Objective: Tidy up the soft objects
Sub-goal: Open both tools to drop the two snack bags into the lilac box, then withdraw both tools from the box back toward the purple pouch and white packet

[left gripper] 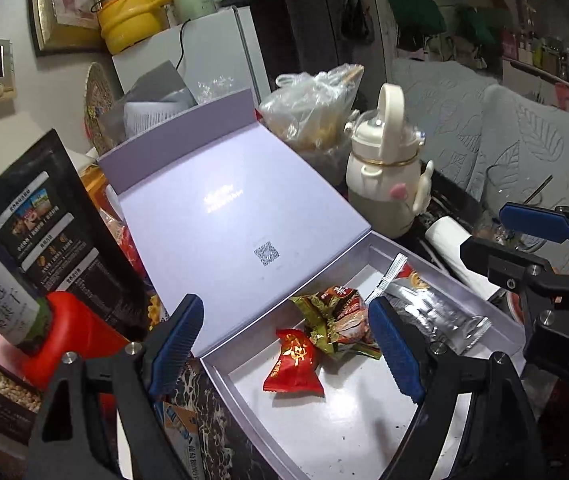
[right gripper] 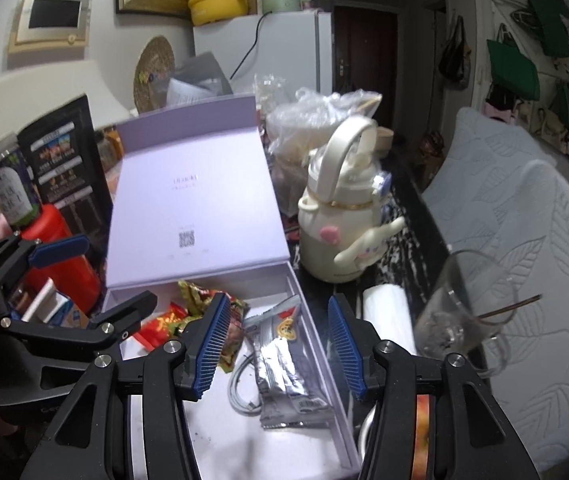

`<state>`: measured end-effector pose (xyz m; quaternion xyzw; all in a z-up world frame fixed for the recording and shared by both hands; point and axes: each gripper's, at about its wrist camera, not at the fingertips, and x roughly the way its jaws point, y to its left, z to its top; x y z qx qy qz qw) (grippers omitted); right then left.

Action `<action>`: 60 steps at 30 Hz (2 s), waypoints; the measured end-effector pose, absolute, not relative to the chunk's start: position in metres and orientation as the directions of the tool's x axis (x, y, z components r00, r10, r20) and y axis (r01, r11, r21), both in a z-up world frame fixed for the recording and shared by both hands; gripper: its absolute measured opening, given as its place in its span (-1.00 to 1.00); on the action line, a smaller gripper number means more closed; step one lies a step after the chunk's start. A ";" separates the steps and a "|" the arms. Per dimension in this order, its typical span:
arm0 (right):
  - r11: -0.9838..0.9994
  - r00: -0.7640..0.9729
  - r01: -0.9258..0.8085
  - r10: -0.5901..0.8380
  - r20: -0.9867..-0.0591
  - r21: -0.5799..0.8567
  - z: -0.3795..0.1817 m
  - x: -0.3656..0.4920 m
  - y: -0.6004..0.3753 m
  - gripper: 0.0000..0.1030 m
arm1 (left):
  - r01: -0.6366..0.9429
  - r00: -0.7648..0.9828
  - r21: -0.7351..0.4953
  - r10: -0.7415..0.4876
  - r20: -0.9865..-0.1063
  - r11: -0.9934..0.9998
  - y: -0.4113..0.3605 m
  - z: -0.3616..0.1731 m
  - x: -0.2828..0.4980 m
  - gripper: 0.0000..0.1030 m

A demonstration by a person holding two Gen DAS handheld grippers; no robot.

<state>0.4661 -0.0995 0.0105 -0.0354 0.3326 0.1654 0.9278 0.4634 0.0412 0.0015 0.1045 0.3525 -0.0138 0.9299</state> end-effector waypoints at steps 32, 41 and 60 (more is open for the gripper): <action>0.961 0.907 -0.263 0.218 -0.361 -0.080 0.126 0.290 -0.120 0.48 | 0.112 0.895 0.166 -0.027 -0.444 0.980 0.036 0.110 0.309 0.93; 0.963 0.903 -0.264 0.225 -0.367 -0.059 0.120 0.249 -0.122 0.56 | 0.137 0.901 0.158 -0.057 -0.431 0.978 0.035 0.113 0.270 0.94; 0.976 0.855 -0.218 0.196 -0.480 0.011 0.055 0.197 -0.136 0.56 | 0.248 0.852 0.115 -0.160 -0.498 0.962 0.041 0.075 0.209 0.94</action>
